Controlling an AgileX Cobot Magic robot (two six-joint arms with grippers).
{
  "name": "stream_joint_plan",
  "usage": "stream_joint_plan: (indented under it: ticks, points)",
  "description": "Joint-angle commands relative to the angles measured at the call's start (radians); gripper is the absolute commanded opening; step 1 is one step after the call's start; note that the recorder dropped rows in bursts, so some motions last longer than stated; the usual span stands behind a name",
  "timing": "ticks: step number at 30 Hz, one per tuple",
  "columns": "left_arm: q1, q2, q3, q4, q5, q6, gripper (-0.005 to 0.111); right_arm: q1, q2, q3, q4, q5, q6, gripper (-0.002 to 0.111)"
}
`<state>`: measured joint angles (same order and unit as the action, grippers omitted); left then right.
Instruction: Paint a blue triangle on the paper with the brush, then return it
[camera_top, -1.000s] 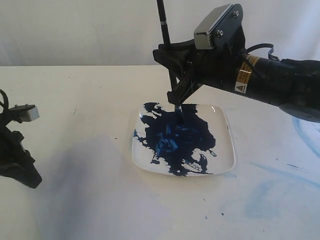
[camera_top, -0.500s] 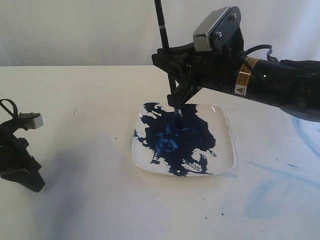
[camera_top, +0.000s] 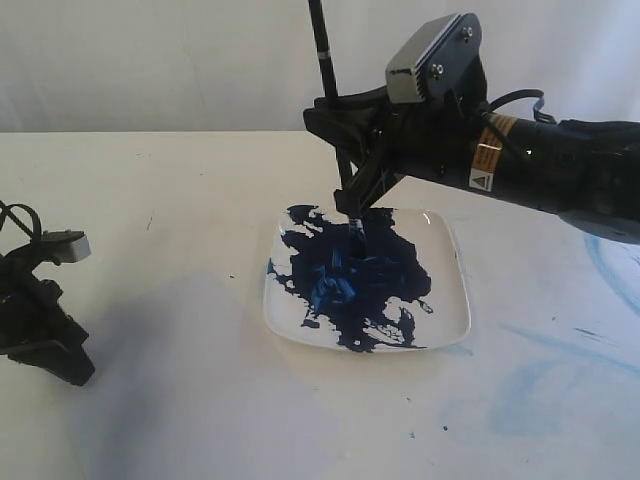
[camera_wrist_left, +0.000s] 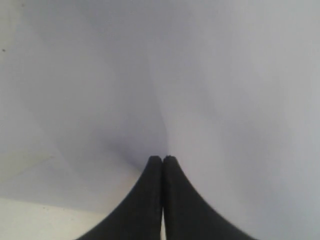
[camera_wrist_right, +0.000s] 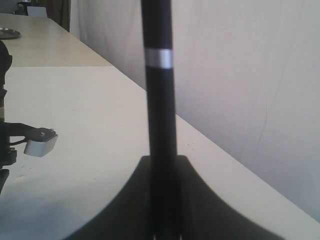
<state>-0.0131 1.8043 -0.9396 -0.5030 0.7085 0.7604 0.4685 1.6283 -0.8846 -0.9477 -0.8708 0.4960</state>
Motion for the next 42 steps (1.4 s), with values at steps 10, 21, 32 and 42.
stream_joint_plan:
  ticks: [10,21,32,42]
  points:
    - [0.000,0.000,0.002,-0.015,0.013,0.027,0.000,0.002,-0.009,0.001,0.000,-0.004,0.008,0.000]
    - [0.000,0.000,0.002,-0.015,-0.002,0.027,0.000,0.002,-0.009,0.001,0.000,-0.004,0.031,0.000]
    - [0.000,0.000,0.002,-0.015,-0.010,0.029,0.000,0.002,-0.009,0.001,0.000,-0.004,0.031,0.000]
    - [0.045,0.000,-0.094,-0.057,0.101,0.057,0.000,0.002,-0.009,0.001,0.000,-0.004,0.021,0.000]
